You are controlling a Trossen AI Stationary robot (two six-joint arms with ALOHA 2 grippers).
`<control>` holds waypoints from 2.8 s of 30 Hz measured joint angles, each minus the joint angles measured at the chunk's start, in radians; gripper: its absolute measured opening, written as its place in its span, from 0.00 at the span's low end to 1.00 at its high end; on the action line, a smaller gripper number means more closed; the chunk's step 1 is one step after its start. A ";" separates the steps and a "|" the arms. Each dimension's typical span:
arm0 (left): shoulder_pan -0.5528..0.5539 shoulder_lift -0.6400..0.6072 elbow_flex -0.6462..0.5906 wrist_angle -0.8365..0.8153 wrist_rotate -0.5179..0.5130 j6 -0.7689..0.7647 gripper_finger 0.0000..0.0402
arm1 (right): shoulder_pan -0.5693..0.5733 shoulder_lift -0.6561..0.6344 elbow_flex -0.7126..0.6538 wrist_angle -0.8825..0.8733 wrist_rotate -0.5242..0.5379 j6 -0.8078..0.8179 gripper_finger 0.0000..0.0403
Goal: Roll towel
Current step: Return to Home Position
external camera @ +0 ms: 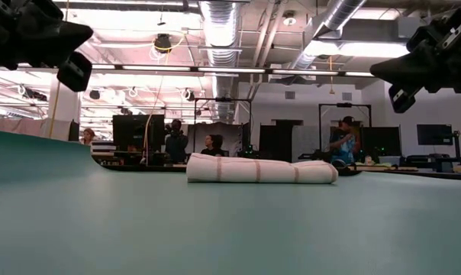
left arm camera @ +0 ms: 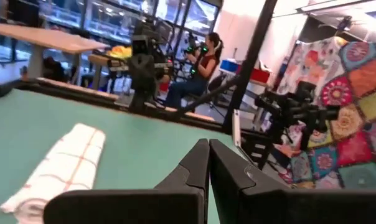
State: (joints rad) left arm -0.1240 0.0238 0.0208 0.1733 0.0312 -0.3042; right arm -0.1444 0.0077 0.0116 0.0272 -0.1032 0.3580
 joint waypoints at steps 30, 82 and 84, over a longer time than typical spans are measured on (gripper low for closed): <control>0.001 0.006 0.005 -0.194 -0.054 -0.014 0.00 | 0.000 -0.001 -0.001 0.004 0.000 0.000 0.07; 0.001 0.006 0.006 -0.194 -0.054 -0.014 0.00 | 0.000 -0.001 -0.001 0.004 0.000 0.000 0.07; 0.001 0.006 0.006 -0.194 -0.054 -0.014 0.00 | 0.000 -0.001 -0.001 0.004 0.000 0.000 0.07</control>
State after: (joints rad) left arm -0.1226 0.0299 0.0265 -0.0212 -0.0232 -0.3177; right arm -0.1443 0.0071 0.0109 0.0307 -0.1032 0.3581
